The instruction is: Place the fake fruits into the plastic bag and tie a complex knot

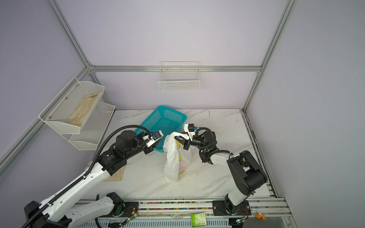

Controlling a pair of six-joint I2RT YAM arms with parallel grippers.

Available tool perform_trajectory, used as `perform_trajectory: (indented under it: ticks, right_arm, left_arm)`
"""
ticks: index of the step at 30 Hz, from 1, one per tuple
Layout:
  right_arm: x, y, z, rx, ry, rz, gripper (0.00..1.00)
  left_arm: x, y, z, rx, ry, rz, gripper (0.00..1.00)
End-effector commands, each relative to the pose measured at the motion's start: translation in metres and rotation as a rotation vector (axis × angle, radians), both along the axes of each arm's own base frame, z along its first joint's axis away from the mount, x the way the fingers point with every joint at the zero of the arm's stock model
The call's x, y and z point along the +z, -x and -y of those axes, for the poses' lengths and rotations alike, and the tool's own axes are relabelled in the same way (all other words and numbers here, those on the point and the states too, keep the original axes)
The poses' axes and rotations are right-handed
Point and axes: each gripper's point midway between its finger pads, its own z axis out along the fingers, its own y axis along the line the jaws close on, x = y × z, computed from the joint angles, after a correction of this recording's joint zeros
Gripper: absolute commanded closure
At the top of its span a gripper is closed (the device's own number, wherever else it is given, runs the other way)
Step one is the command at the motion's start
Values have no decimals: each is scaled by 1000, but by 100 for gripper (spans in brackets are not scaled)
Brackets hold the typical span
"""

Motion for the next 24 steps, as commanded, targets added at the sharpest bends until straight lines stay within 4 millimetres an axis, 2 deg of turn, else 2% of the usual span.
perform_trajectory:
  ticks: [1,9,18,24]
  right_arm:
    - [19,5,1,20,-19,70,100]
    - [26,6,1,20,-27,78,100]
    - [24,4,1,12,-13,71,100]
    - [23,3,0,9,-2,72,100]
  left_arm:
    - [42,-5,13,-94,-34,123,59]
    - [34,6,33,-274,-54,94,58]
    - [46,-4,46,-291,6,126,60]
    - [50,-5,50,-295,46,121,67]
